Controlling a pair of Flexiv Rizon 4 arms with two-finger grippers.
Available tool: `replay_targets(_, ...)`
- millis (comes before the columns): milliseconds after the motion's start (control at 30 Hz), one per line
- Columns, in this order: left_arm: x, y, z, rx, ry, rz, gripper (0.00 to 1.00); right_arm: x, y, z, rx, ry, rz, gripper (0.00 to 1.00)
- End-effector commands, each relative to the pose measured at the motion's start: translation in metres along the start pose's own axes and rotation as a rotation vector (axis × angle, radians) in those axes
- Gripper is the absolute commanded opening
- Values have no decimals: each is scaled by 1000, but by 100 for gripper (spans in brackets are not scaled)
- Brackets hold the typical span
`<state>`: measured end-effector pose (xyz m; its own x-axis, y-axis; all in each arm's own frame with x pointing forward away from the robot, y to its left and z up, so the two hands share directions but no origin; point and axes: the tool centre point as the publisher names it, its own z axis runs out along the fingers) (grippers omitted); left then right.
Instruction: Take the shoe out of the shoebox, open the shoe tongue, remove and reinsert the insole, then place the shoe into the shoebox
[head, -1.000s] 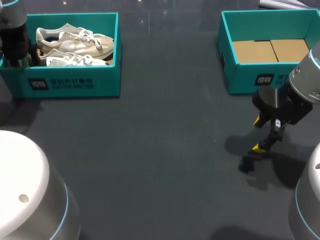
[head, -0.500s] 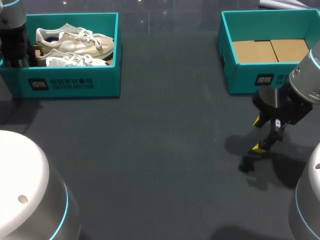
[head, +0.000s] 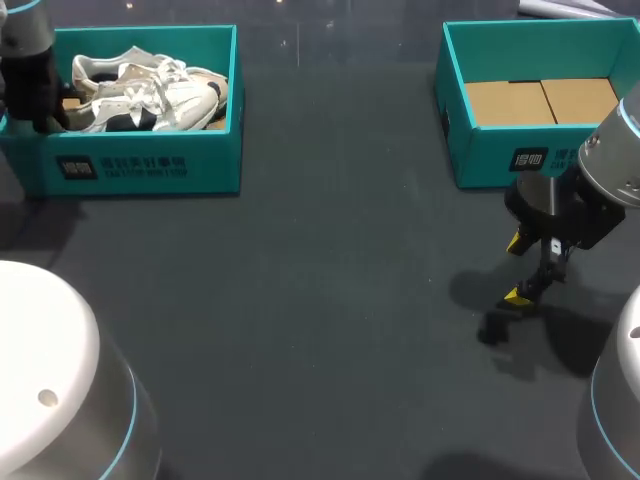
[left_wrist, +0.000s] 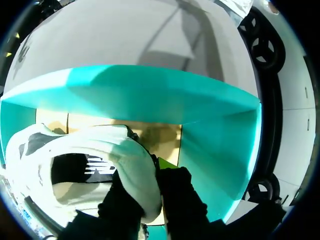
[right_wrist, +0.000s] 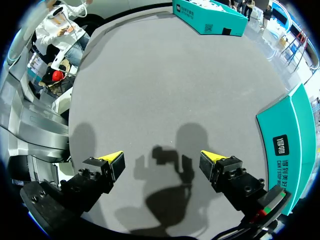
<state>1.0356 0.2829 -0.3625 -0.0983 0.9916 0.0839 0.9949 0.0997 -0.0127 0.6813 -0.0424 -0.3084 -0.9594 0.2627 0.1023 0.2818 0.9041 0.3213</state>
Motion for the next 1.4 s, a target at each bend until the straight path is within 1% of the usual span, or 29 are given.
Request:
replay_targets(33,3,-3,-4,-7,2,11,0,1,0,0,2,-3,0,100)
replay_targets(500,10,-7,-20,-53,9,74,0,1,0,0,2,-3,0,100)
replay_targets(833,12,-10,-29,-65,-8,88,0,1,0,0,2,-3,0,100)
replay_targets(1233,16,-5,-55,-111,-34,103,0,1,0,0,2,-3,0,100)
replay_targets(1400,17,-2,-69,-112,-66,121,0,1,0,0,2,-3,0,100)
